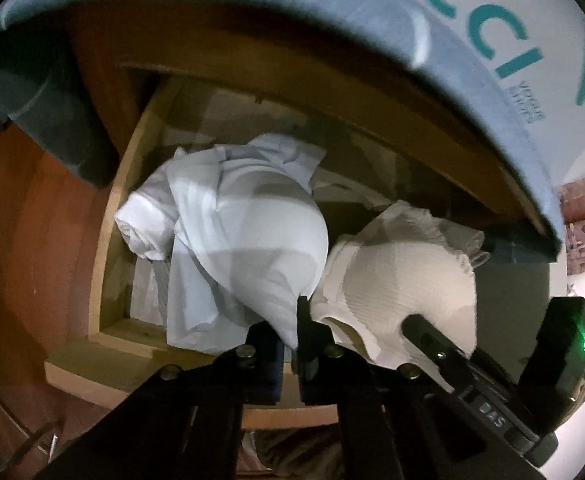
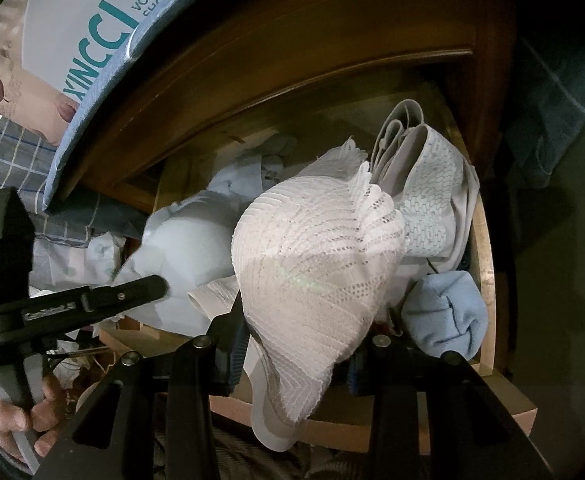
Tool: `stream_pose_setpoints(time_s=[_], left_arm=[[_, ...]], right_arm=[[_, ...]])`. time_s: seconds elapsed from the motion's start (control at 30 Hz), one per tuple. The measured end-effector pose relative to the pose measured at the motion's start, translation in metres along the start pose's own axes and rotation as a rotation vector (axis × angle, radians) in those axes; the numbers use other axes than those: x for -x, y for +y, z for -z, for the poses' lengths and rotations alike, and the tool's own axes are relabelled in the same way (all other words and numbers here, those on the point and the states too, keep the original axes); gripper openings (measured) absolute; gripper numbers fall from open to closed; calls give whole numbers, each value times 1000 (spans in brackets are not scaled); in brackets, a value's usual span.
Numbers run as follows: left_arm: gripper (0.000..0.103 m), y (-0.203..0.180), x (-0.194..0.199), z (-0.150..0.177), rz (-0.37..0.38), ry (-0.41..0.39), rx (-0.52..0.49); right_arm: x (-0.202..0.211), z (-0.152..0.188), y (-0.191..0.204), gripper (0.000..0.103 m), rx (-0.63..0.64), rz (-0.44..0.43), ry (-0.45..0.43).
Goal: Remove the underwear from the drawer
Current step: 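Lift the white cloth with the left gripper up to the white XINCCI box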
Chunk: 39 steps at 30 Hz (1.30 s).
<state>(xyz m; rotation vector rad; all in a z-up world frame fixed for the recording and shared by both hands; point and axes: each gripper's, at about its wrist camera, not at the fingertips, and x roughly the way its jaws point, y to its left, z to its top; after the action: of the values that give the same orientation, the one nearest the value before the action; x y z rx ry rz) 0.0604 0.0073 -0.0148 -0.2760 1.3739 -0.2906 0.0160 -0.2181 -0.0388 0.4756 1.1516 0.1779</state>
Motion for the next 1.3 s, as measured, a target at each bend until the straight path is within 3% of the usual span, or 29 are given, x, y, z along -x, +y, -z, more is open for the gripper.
stream_pose_setpoints(time_s=[0.83, 1.3], left_arm=[[4, -38, 119, 21, 81, -126, -191], [4, -73, 250, 7, 156, -312, -269]], right_arm=[[1, 3, -4, 35, -4, -9, -7], [4, 2, -2, 35, 1, -5, -10]])
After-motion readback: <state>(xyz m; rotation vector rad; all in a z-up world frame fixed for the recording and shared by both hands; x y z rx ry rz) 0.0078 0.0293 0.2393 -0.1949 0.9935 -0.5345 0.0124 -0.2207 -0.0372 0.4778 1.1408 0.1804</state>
